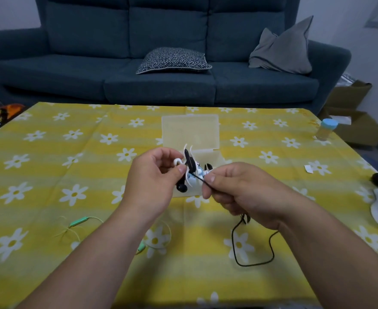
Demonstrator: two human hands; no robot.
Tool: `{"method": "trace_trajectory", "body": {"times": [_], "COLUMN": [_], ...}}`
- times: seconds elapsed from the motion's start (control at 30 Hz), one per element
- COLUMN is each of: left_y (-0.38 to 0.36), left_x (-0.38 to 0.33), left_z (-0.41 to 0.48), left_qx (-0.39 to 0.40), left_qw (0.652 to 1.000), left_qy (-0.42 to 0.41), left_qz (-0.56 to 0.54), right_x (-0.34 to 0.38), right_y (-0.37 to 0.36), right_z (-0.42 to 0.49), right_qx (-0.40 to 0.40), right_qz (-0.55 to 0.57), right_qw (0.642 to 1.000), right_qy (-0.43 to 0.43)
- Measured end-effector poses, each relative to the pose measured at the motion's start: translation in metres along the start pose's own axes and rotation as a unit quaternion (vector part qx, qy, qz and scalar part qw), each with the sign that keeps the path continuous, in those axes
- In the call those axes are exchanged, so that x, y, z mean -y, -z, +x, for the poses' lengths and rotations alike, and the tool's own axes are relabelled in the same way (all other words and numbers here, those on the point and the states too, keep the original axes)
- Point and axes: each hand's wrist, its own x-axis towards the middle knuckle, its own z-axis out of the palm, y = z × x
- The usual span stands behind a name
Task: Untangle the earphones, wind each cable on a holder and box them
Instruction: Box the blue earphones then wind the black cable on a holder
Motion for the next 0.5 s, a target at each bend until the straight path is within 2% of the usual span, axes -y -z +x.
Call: {"method": "trace_trajectory", "body": {"times": [0.23,0.33,0.5], "left_y": [-0.003,-0.004,-0.009], "left_x": [0.0,-0.003,-0.008], "left_z": [-0.005,-0.009,-0.014], "left_qx": [0.089,0.143,0.205], "left_qw": [0.987,0.981,0.978], "left_qy": [-0.018,-0.014,0.01], "left_qz": [0.131,0.126,0.048], "right_x": [0.01,0.009,0.005], "right_y": [0.009,0.013,0.019], "right_z": [-0.006,-0.003,0.001], "right_qx": [-0.071,-0.132,-0.245], "right_qz": [0.026,0.011,-0.101], "right_qw": [0.994,0.987,0.958], "right_qy": [0.079,0.095,0.107]}}
